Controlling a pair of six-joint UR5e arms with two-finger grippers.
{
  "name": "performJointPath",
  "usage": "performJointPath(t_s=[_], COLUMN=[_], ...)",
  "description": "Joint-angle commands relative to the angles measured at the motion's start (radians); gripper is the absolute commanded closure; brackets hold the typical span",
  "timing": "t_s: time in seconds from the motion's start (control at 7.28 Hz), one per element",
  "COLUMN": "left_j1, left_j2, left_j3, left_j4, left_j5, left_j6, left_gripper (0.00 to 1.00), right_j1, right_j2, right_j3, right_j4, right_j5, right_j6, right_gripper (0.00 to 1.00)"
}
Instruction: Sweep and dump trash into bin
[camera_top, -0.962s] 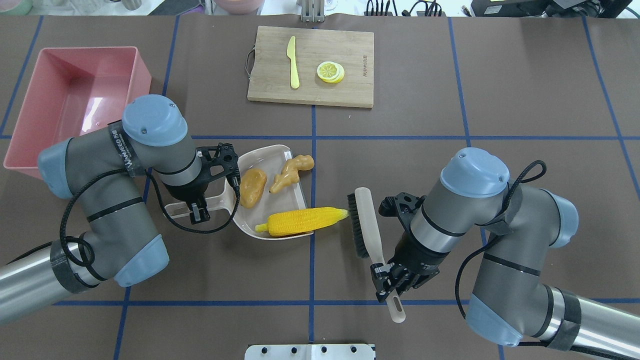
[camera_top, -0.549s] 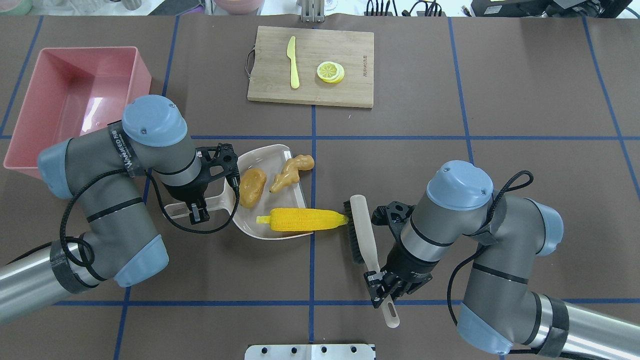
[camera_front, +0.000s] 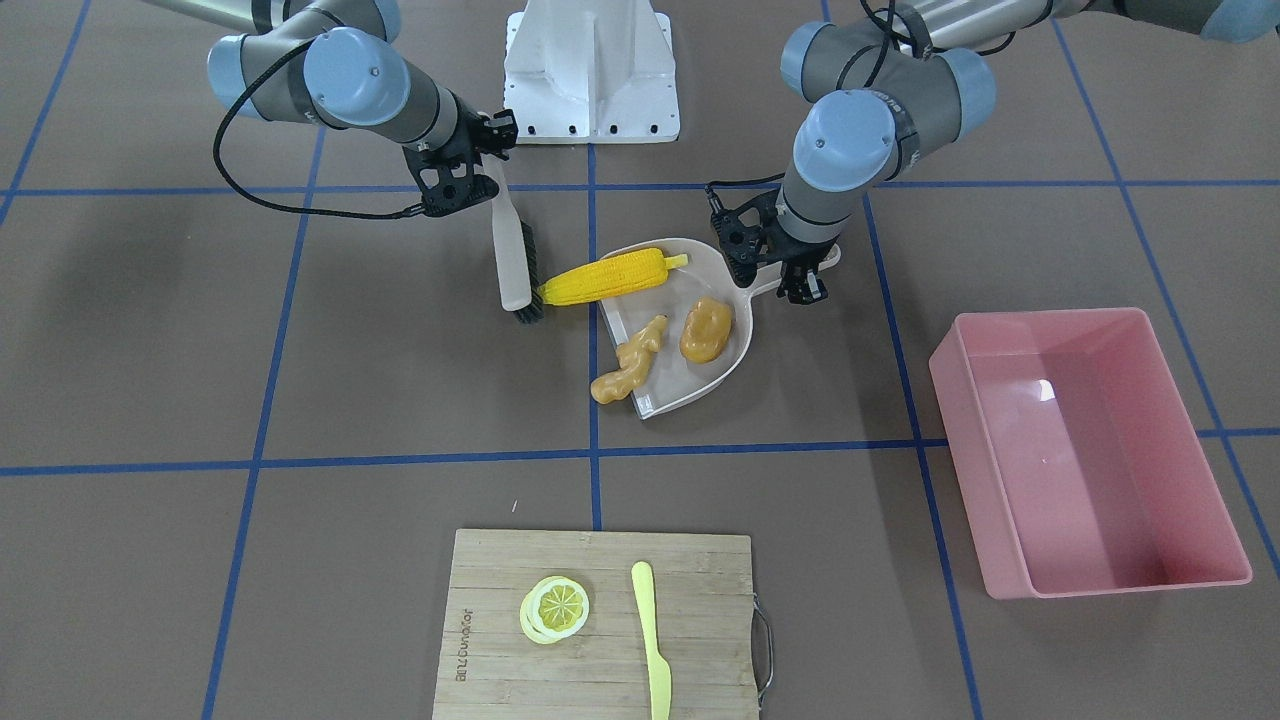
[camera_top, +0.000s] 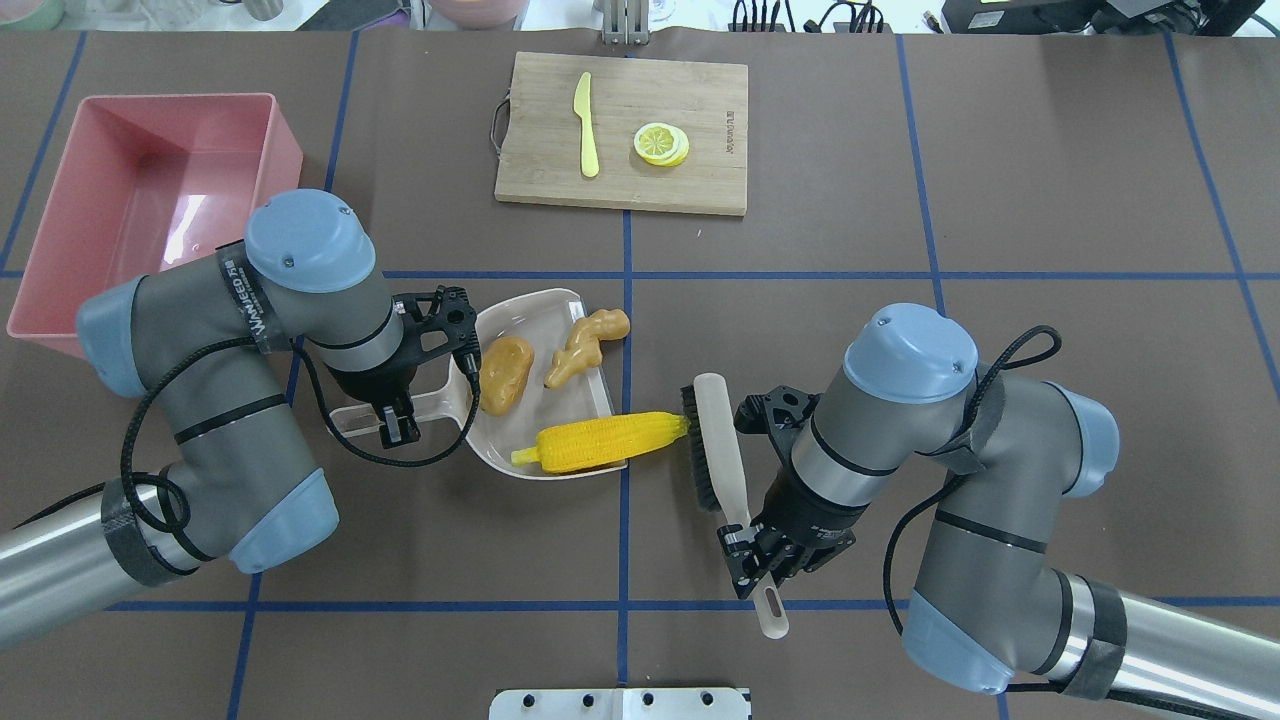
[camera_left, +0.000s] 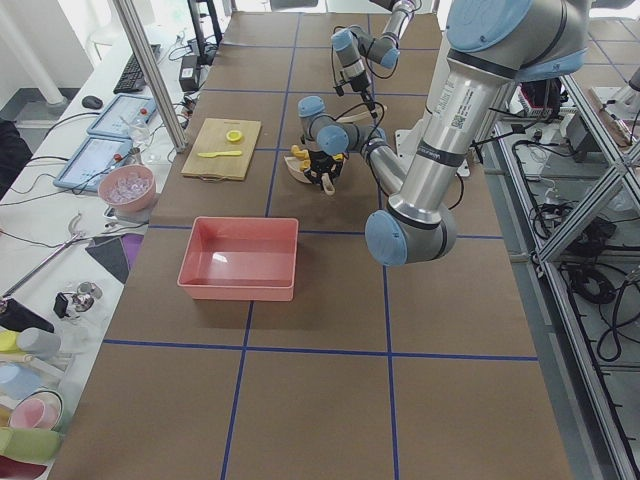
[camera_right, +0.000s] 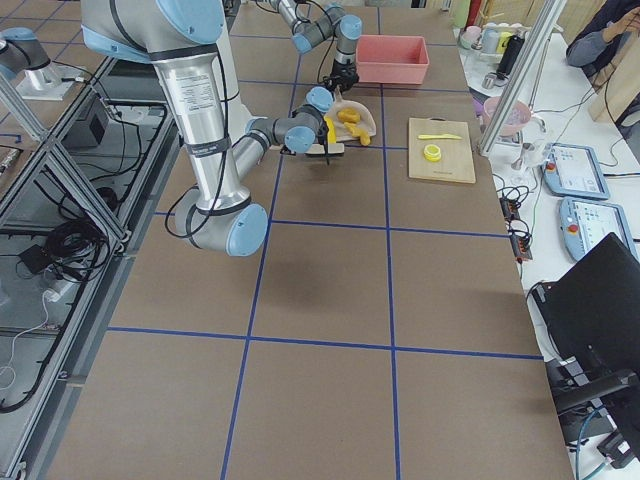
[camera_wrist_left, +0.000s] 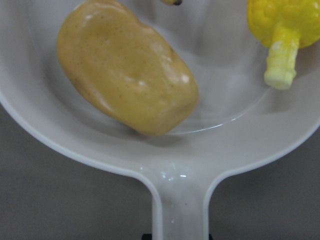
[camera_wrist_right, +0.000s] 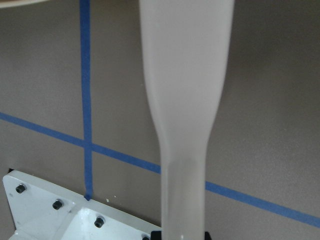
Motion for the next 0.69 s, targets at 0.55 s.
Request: performJointPath(t_s=[0.55], left_j1=[-0.009], left_j2=[-0.001], left_j3=[-0.011], left_j4=[0.008], left_j5=[-0.004], left_j6=[0.000], left_gripper=[1.00], right_j1=[-0.019], right_j2=[-0.034], right_j3=[0.014], right_j4=[-0.071], right_j5=[-0.060], right_j6=[0.000], right_gripper=[1.00])
